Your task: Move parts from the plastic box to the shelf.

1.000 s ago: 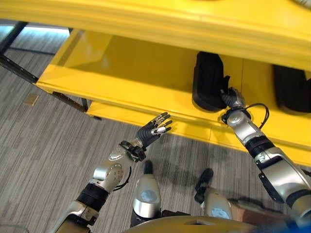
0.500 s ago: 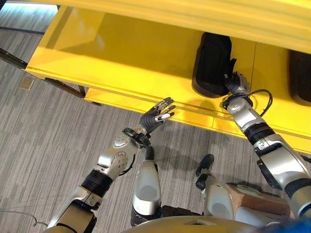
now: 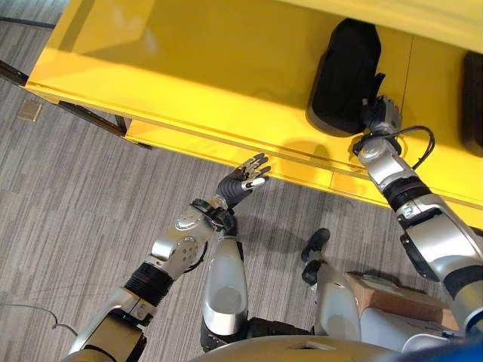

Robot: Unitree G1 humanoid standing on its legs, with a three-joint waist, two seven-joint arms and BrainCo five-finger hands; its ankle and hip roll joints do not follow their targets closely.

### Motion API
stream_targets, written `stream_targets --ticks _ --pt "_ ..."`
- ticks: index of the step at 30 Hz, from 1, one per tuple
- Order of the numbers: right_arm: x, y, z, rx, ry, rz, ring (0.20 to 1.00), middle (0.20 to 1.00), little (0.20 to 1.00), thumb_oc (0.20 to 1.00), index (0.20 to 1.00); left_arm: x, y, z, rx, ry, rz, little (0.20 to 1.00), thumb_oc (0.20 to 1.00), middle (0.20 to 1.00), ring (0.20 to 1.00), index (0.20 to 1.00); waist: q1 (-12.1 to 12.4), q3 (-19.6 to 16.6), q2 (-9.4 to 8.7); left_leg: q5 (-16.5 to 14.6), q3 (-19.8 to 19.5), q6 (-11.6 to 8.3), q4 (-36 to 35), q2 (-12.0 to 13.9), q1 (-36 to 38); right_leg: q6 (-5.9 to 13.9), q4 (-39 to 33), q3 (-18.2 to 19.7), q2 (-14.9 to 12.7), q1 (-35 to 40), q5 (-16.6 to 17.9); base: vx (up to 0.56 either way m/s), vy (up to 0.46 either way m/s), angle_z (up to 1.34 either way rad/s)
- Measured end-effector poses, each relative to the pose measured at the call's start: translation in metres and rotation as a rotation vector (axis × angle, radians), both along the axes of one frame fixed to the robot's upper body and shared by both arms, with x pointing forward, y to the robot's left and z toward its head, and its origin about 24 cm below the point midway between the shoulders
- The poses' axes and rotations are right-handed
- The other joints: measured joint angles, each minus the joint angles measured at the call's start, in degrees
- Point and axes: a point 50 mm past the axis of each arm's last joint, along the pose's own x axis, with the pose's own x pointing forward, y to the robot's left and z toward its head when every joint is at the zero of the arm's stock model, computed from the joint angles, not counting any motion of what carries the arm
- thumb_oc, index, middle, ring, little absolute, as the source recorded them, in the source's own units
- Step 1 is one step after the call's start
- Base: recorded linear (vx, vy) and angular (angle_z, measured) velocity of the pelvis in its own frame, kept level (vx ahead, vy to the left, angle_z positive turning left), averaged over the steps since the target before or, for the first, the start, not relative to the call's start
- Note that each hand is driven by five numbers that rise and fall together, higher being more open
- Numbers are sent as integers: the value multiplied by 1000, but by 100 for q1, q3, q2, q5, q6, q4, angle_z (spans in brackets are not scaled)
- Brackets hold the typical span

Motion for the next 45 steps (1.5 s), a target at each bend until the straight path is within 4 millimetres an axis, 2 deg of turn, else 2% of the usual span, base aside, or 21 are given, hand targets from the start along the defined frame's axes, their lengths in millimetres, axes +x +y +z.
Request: stream_targets --ticks 4,7,12,14,23,28,33,45 --pt "1 0 4 -11 -7 -2 200 200 200 200 200 0 0 0 2 2 6 1000 1000 1000 1000 1000 4 2 3 -20 7 5 -2 -3 -12 1 6 0 -5 -24 -2 0 0 0" --pt "4 -6 21 -77 -26 -17 200 200 200 200 200 1 0 2 0 -2 14 1000 1000 1000 1000 1000 18 17 35 -21 11 7 37 -14 -154 -2 53 1 -27 -183 -1 0 0 0" --pt "6 -5 29 -141 -21 -29 200 200 200 200 200 2 0 3 -5 -4 13 1000 1000 1000 1000 1000 33 34 75 -31 8 18 84 -18 -159 -15 105 -4 -44 -192 -11 0 0 0" --pt "5 -11 33 -172 -27 -44 200 200 200 200 200 2 -1 5 -12 -6 8 1000 1000 1000 1000 1000 65 56 121 -34 10 23 96 -23 -168 -15 115 -15 -55 -194 -11 0 0 0" --pt "5 -15 39 -292 -21 -63 200 200 200 200 200 1 -3 4 -23 -2 4 1000 1000 1000 1000 1000 68 56 122 -29 5 19 98 -20 -230 -22 126 -14 -50 -268 -18 0 0 0" --pt "3 -28 45 -310 -24 -101 200 200 200 200 200 0 -2 3 -20 0 6 1000 1000 1000 1000 1000 98 55 122 -29 -2 19 89 -21 -230 -23 134 -17 -50 -269 -19 0 0 0" --pt "2 -35 42 -311 1 -134 200 200 200 200 200 -1 2 1 4 5 2 1000 1000 1000 1000 1000 82 55 122 -29 -7 18 106 -21 -229 -24 154 -15 -53 -269 -18 0 0 0" --pt "2 -36 42 -311 1 -137 200 200 200 200 200 -4 1 1 1 4 -5 1000 1000 1000 1000 1000 64 49 138 -29 -4 19 107 -23 -229 -25 159 -14 -60 -273 -20 0 0 0"
